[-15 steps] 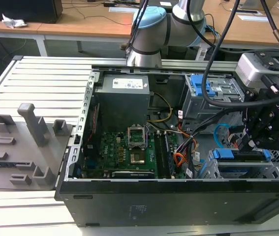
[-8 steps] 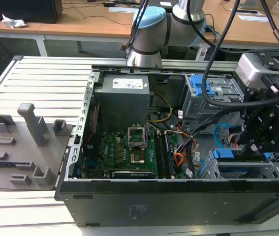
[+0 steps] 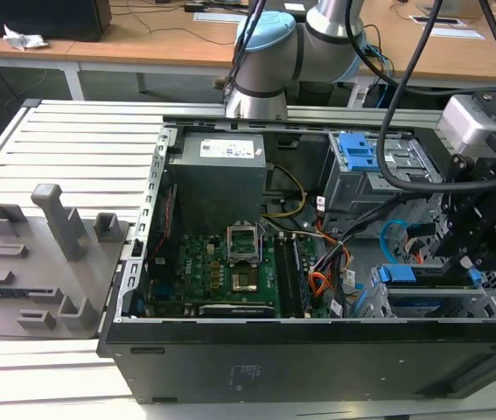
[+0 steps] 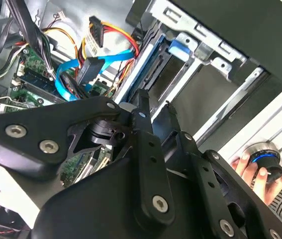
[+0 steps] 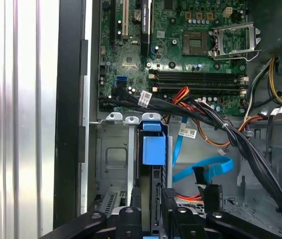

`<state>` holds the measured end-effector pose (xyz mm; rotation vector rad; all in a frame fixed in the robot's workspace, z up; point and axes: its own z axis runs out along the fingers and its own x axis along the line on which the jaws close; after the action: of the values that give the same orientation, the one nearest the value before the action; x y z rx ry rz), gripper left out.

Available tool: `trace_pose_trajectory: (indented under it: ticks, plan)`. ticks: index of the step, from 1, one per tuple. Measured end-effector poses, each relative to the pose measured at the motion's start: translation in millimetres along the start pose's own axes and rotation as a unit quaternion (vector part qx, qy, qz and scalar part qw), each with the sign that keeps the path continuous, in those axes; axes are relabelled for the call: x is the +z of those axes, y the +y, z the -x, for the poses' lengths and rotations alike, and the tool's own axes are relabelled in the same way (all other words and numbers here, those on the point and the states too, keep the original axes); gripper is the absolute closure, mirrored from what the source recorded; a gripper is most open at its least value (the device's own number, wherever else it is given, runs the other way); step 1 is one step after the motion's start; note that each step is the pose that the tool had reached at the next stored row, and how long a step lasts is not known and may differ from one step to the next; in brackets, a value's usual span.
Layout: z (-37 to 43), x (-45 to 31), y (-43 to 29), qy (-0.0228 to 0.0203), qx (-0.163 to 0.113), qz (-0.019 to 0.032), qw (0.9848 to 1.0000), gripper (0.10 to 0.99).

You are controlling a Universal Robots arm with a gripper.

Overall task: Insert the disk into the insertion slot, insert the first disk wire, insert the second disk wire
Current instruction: 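Insert the first disk wire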

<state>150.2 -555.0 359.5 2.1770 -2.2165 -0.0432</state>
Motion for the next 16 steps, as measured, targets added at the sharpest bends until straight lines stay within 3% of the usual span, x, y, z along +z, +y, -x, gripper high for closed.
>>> trace_pose_trajectory:
  ticks: [5,9,16]
  plan:
    - [0.5,-2.5,-2.6,0.001,0.0,0.0001,1.0,0.784]
    - [0.5,-11.6,-2.2,0.0012,0.0,0.0001,1.0,0.784]
    - [0.7,-12.4,-2.2,0.0012,0.0,0.0001,1.0,0.784]
